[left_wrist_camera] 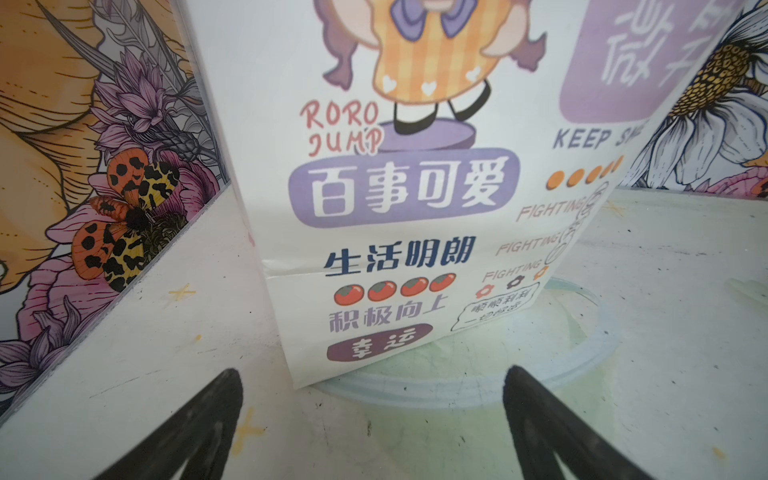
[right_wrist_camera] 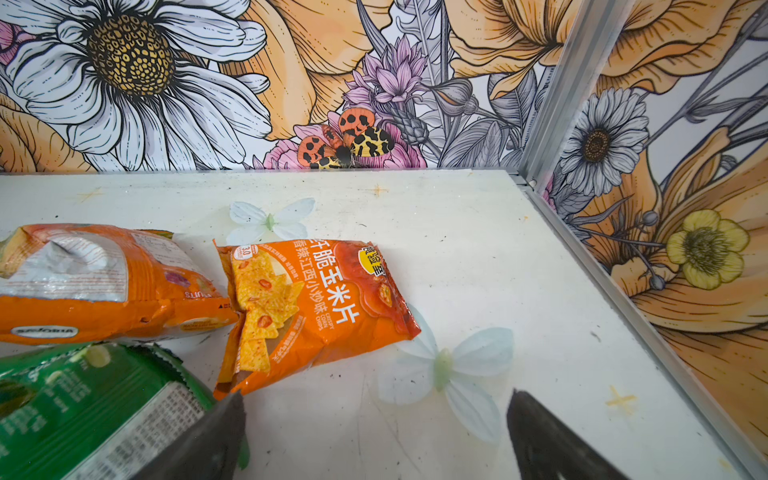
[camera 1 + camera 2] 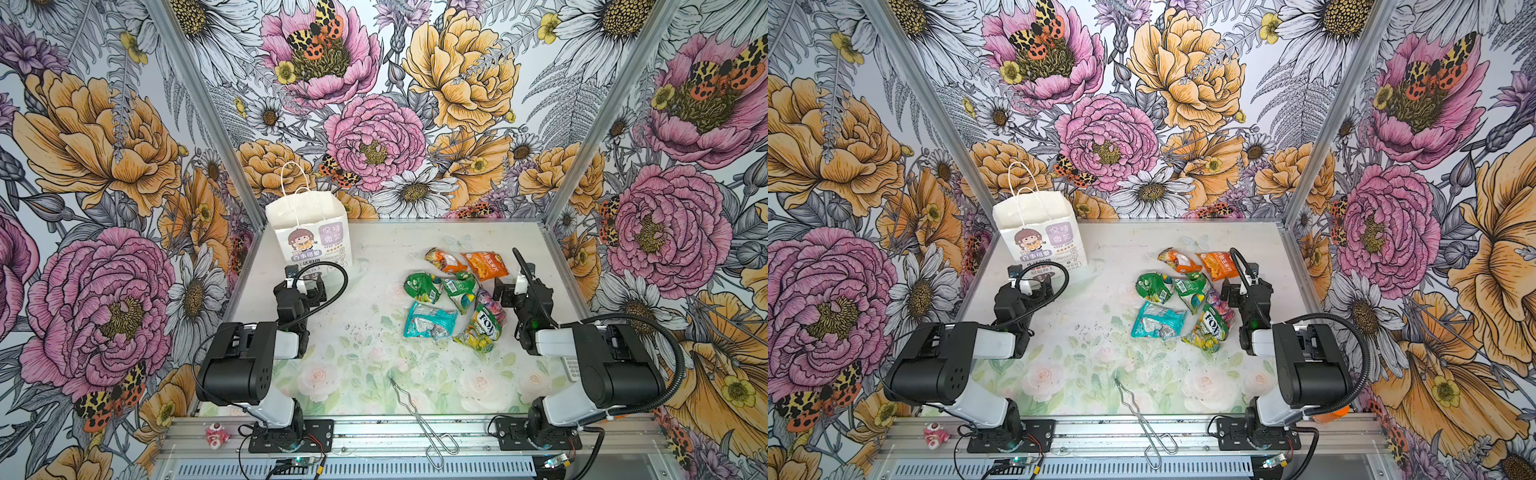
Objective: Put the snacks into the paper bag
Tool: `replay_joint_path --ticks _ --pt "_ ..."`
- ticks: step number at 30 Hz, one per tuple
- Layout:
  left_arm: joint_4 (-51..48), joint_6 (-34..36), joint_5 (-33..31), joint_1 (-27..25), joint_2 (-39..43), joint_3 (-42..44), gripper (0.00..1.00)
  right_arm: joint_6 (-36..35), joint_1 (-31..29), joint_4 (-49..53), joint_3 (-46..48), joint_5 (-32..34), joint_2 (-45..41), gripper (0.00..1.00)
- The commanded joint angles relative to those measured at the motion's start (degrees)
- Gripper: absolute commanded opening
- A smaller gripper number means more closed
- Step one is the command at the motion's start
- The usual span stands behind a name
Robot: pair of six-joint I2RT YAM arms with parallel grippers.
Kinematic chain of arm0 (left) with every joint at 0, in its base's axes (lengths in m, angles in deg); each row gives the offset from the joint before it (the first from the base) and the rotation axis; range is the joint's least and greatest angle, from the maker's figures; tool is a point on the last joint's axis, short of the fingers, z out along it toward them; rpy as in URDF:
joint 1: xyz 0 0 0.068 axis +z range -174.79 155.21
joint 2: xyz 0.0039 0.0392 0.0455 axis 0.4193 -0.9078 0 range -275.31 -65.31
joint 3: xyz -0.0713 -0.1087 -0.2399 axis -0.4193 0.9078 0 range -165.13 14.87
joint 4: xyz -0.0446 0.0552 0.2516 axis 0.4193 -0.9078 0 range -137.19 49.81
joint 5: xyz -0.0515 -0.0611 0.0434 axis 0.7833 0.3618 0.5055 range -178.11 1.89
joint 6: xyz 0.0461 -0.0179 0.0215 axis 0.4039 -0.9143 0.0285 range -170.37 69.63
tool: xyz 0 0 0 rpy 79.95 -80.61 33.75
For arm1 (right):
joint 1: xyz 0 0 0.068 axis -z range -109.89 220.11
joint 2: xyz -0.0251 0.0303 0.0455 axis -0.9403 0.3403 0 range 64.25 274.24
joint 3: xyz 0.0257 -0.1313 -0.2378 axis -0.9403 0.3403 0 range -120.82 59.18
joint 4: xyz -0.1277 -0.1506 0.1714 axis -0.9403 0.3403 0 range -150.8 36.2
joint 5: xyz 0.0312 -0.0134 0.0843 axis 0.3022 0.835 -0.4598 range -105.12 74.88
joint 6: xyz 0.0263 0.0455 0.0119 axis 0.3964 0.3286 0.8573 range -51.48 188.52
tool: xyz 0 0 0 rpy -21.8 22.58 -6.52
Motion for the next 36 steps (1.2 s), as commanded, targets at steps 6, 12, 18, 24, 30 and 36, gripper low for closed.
replay_joint_path --ticks 6,12,18,24,30,36 --pt "0.36 0.29 1.09 0.19 0.76 -0.91 0.99 -0.01 0.46 -0.44 -1.12 0.57 0.36 1.0" --pt "0.44 0.44 0.73 0.06 0.8 -0.92 0.99 0.0 0.46 -0.62 -0.92 0.6 0.31 1.0" --pt "0.55 0.11 -0.2 0.03 0.85 -0.74 0.99 0.02 0.45 -0.56 -0.89 0.66 0.21 1.0" --pt "2.14 -0.31 -2.23 -0.26 4.51 1.57 0.99 0.12 0.41 0.09 -1.14 0.9 -0.09 0.99" --pt "-3.91 -1.11 -4.37 -0.01 14.48 2.95 0.99 -0.26 0.42 12.7 -5.97 -0.22 -5.03 0.98" --pt "-19.3 -4.54 -4.57 0.08 24.44 -0.83 0.99 0.2 0.35 22.67 -9.84 -1.72 -10.36 0.99"
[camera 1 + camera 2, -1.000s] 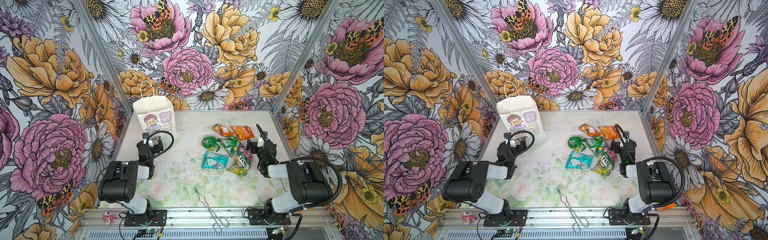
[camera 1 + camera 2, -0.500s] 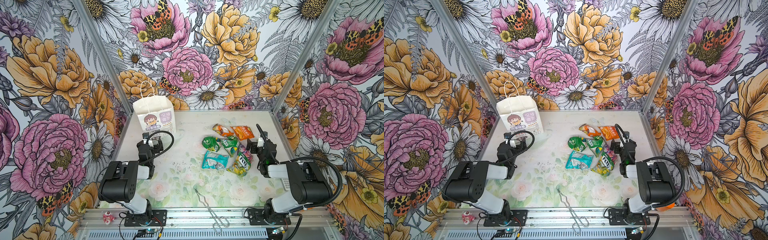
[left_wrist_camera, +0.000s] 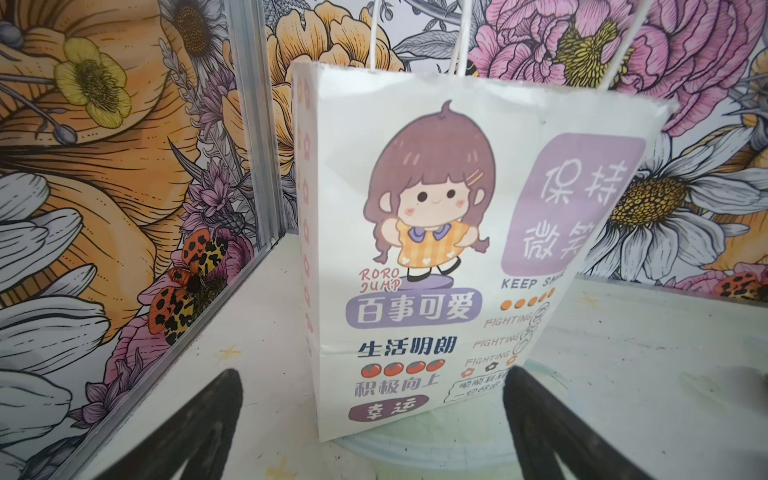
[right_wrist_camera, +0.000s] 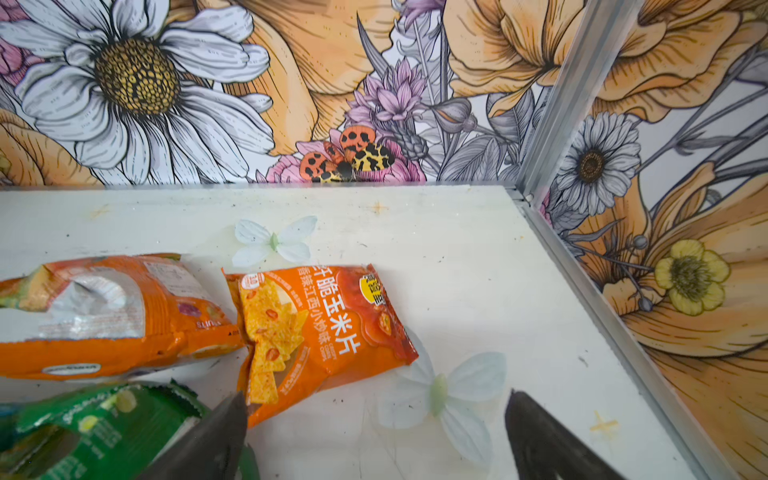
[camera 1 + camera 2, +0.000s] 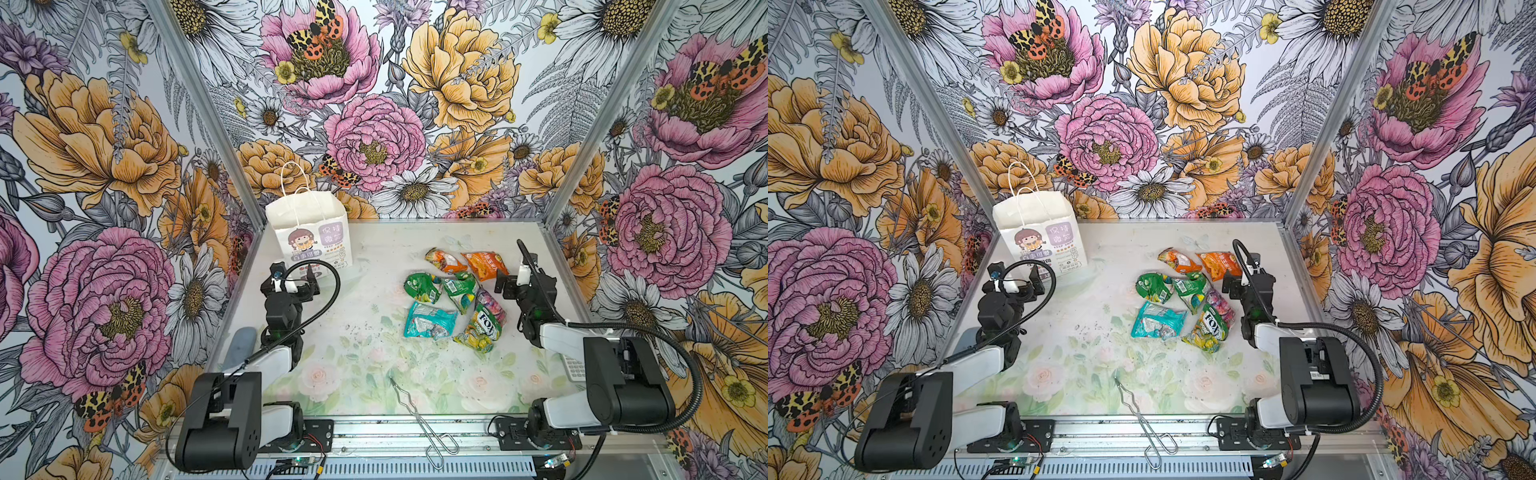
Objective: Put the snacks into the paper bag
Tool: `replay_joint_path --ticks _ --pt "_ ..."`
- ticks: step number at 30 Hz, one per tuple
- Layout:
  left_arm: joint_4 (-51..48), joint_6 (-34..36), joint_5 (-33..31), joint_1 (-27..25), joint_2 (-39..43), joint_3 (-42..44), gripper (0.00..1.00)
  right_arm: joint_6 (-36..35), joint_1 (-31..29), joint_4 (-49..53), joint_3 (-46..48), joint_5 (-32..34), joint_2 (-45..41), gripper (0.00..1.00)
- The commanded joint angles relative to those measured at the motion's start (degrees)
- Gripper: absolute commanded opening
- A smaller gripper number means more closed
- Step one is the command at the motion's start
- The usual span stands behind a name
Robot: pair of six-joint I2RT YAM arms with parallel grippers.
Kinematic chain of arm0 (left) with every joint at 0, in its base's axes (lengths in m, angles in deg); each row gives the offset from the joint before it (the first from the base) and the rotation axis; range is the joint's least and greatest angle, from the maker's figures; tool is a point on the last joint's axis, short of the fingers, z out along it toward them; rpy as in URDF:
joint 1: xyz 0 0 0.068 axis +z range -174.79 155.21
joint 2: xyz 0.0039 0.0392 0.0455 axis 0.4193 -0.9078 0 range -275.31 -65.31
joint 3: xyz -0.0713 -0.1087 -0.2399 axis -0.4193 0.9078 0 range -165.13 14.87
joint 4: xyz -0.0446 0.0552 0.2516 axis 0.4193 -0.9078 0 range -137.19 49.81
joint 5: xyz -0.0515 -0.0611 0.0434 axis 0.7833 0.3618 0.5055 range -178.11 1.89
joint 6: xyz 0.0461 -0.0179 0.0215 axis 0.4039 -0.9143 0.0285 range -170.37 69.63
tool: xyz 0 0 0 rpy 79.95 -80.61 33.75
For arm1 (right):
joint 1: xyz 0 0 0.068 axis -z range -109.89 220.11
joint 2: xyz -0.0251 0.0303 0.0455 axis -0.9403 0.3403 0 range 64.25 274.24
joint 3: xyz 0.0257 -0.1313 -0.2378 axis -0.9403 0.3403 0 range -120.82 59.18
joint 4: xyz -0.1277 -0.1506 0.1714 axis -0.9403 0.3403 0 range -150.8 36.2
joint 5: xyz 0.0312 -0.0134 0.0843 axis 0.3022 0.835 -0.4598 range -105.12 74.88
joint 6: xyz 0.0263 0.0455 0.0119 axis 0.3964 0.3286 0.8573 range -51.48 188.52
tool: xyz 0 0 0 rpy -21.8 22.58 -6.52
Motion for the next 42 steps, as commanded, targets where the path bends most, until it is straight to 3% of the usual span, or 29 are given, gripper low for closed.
replay_joint_path --ticks 1,11,18,22,25,36,42 --pt "-12.15 -2.77 -0.29 0.13 4.21 -3.53 0.99 0.88 0.36 9.52 -3.85 -2.17 -3.94 0.99" --pt "-32.55 -7.4 0.38 0.19 13.71 -14.44 0.99 6.62 -0.11 28.52 -17.88 -13.07 -7.53 0.99" --pt "-47.86 -12.14 0.17 2.28 14.75 -27.63 0.99 8.78 -3.14 36.35 -25.58 -14.91 -6.09 0.98" --pt "-58.35 -19.6 -1.47 5.69 12.08 -37.6 0.99 8.38 -6.12 37.23 -27.9 -14.65 -4.96 0.98" --pt "-63.87 -22.26 1.64 8.64 8.78 -44.24 0.99 8.19 -7.91 37.23 -28.75 -14.54 -3.88 0.98" --pt "-72.64 -23.92 18.44 15.73 -6.01 -61.43 0.99 8.32 -11.8 38.24 -30.16 -14.15 -0.86 0.98" --pt "-74.92 -24.19 22.42 17.1 -12.93 -67.01 0.99 8.19 -12.98 39.91 -31.16 -13.5 -1.21 0.98"
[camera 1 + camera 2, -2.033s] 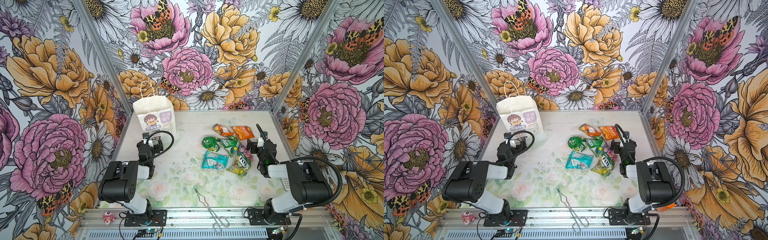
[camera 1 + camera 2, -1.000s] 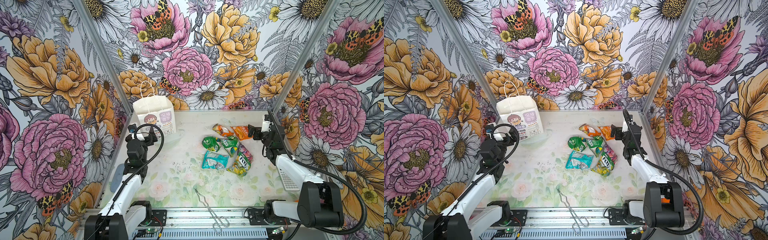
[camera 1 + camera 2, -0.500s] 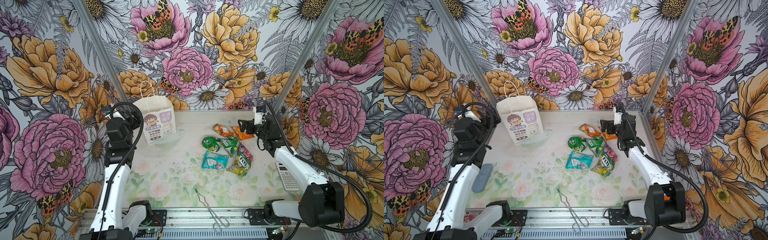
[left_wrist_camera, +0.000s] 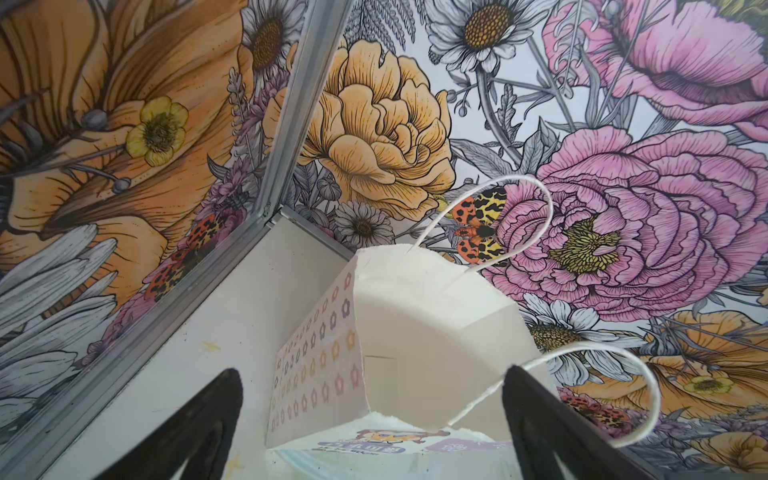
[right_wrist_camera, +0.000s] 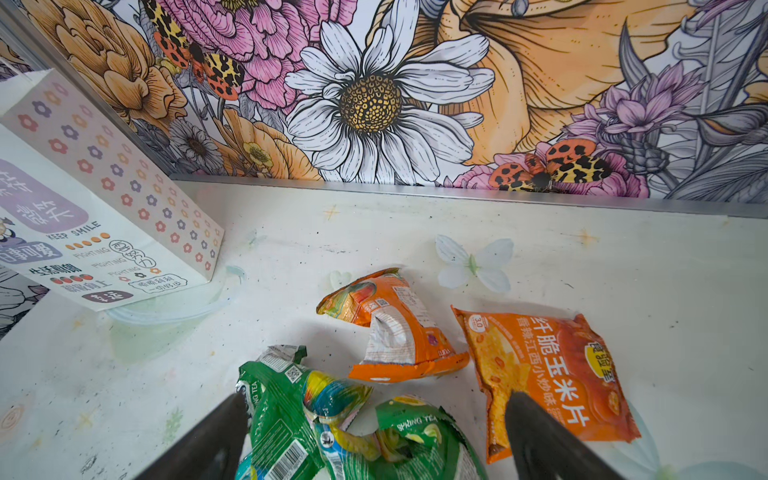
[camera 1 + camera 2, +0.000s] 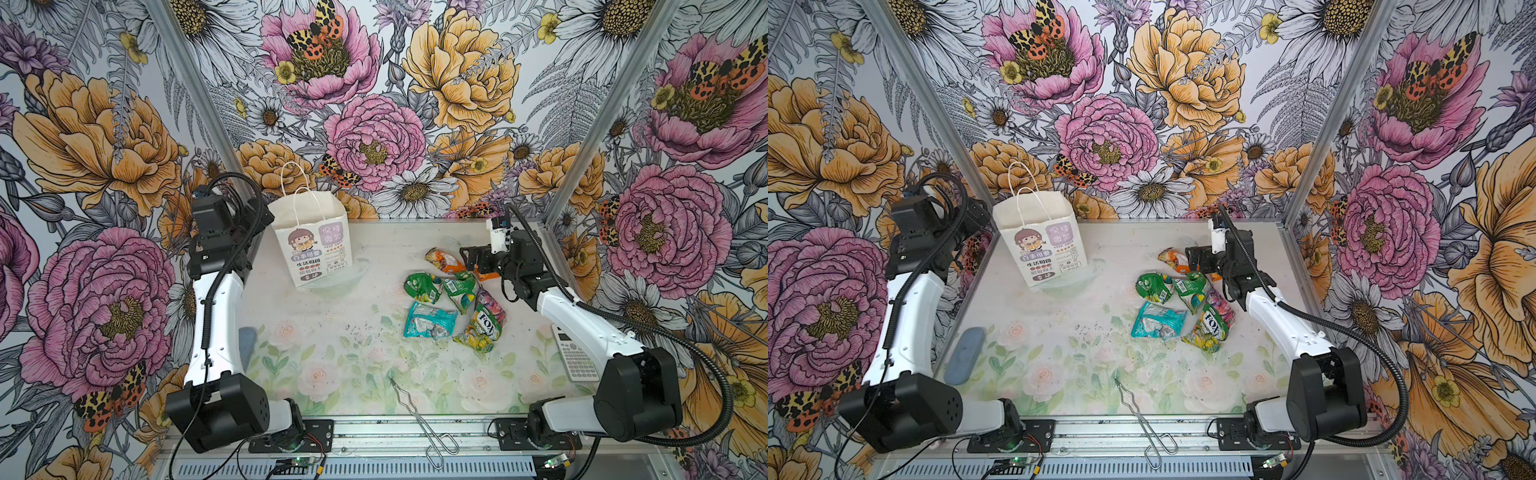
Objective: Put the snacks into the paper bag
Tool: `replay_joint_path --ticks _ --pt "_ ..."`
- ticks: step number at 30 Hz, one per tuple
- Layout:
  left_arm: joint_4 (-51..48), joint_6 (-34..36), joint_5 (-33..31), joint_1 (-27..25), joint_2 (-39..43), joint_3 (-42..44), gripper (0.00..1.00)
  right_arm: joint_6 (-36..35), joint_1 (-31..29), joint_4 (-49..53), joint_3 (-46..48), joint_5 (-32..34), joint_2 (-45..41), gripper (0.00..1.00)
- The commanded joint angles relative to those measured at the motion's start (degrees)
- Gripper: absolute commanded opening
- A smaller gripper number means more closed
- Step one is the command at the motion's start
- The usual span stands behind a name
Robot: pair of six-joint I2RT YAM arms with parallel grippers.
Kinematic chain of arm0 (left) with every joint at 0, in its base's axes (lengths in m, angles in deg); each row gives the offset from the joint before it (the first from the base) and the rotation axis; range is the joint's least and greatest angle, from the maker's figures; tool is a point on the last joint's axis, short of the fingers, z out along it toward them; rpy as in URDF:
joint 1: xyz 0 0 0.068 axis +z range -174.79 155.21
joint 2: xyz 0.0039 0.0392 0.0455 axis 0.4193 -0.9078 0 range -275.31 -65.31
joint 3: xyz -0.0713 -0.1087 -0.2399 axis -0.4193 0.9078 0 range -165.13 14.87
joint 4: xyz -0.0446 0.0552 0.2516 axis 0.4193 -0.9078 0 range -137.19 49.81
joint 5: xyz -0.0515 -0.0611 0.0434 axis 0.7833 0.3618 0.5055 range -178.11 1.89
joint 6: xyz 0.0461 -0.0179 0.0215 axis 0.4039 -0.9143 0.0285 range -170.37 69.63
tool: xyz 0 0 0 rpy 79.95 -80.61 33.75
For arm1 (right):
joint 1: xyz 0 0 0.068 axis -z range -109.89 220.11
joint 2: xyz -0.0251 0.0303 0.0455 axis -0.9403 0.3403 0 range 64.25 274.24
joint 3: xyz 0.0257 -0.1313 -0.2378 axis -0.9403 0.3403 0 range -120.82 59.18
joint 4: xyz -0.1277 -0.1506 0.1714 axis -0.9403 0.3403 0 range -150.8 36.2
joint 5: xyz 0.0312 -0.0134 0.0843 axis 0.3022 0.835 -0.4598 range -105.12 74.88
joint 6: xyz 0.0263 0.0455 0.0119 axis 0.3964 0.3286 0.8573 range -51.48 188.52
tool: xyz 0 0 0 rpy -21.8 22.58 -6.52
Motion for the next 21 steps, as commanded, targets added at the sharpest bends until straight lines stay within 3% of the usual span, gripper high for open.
replay_joint_path --ticks 1,9,17,21 --pt "-3.1 -1.07 5.22 0.72 -2.7 -3.42 0.99 0.54 -0.76 1.02 -2.38 0.6 0.06 0.98" --pt "-2.95 -0.42 7.95 3.06 -11.46 -10.11 0.99 0.9 -2.05 1.32 -2.12 1.32 0.6 0.98" --pt "-2.61 -3.73 18.24 6.98 -25.51 -23.36 0.99 1.44 -3.32 1.32 -1.4 2.37 1.35 0.98" --pt "1.76 -6.47 27.71 8.26 -34.56 -30.3 0.99 1.5 -3.81 1.27 -1.2 3.19 1.44 0.98"
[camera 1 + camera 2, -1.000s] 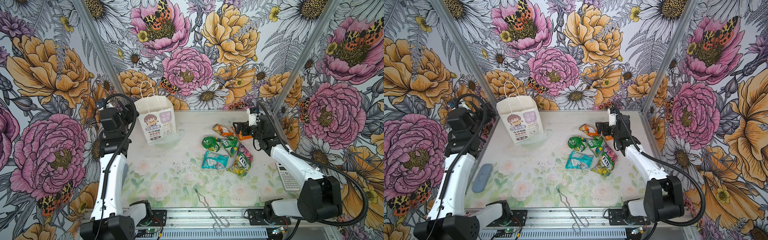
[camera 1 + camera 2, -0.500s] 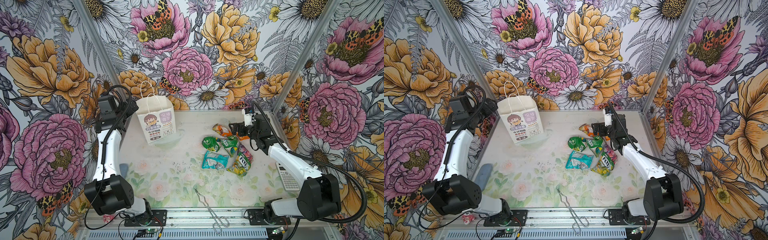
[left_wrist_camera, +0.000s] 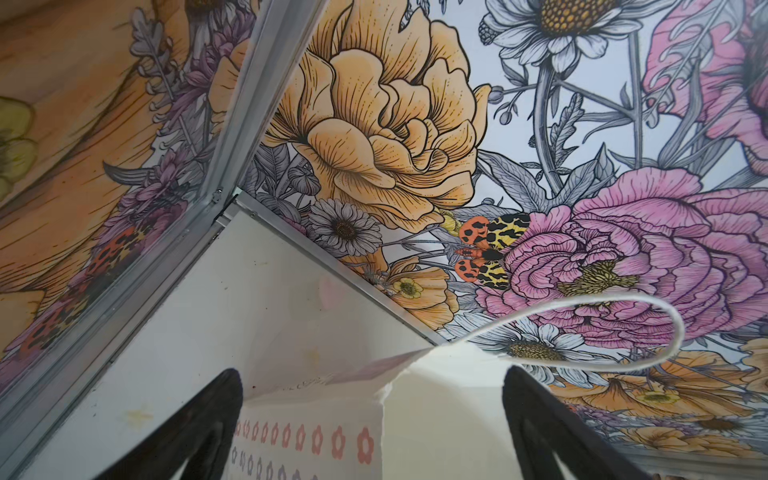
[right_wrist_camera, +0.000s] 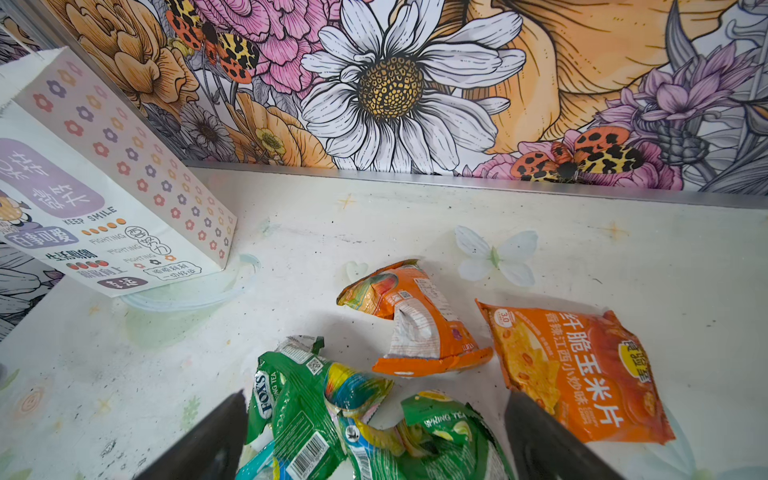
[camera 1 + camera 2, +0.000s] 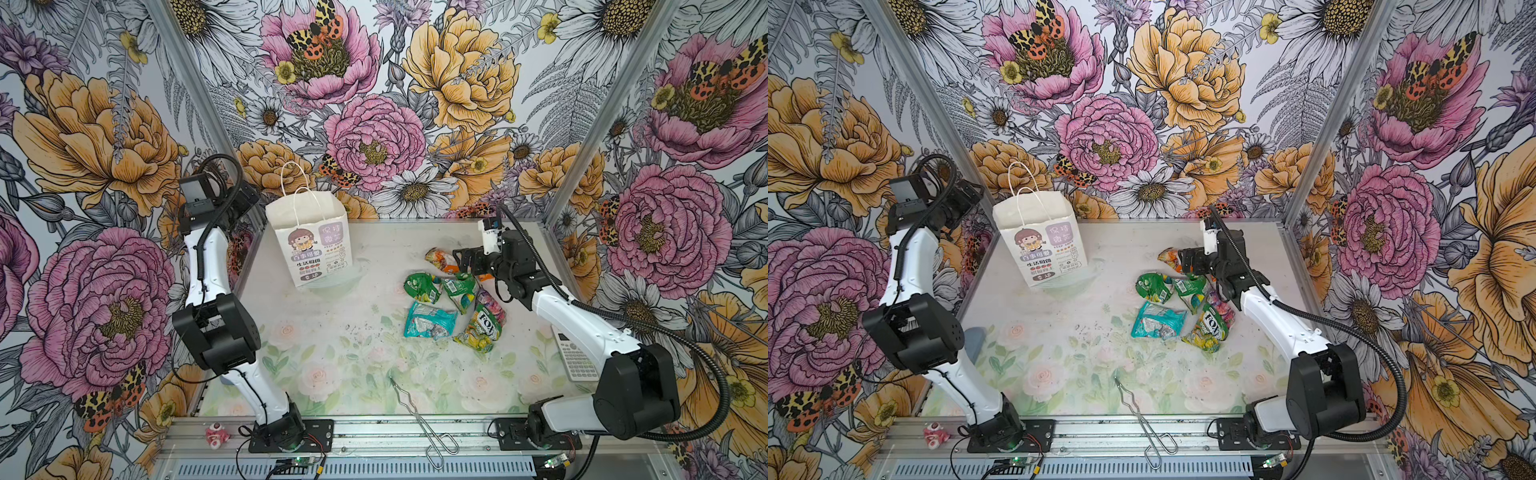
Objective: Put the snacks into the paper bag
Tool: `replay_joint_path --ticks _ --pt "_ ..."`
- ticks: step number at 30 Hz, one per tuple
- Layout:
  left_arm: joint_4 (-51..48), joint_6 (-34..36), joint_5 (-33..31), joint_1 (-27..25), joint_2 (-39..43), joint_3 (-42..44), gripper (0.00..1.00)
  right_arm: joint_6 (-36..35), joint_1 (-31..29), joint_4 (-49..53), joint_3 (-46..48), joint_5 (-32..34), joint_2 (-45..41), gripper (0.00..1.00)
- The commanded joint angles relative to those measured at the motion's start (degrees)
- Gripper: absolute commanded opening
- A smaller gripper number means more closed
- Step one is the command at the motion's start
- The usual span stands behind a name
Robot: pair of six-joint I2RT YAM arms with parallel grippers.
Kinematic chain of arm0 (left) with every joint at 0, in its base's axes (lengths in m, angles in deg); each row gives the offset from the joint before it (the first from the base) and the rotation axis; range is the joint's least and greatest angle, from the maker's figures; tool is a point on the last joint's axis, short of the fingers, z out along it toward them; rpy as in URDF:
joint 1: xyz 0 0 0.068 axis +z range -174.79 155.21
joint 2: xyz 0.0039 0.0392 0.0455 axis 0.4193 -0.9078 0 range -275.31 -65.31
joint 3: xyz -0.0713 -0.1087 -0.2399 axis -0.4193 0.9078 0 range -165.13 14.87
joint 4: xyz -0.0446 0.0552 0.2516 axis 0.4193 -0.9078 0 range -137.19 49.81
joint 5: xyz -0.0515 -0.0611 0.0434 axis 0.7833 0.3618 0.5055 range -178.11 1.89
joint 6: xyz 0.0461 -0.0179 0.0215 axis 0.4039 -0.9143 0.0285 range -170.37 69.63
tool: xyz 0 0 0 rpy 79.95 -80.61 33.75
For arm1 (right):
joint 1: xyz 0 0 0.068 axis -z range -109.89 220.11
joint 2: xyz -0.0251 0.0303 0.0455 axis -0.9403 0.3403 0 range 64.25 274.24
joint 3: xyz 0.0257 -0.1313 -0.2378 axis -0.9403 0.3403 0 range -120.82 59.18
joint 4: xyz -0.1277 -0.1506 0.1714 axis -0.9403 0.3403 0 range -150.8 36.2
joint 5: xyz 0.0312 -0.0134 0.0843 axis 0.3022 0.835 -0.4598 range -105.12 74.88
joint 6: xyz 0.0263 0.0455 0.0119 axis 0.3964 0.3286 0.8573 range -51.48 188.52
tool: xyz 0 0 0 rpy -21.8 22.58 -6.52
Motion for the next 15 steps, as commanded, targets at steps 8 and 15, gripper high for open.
replay_joint_path --ticks 8,15 --pt "10.04 -4.15 17.18 -0.71 -13.07 -10.65 0.99 1.39 -1.06 0.09 0.36 2.37 0.83 0.98" --pt "13.51 -5.17 16.48 -1.57 -12.89 -7.44 0.99 1.62 -1.25 0.06 0.54 2.92 1.7 0.98"
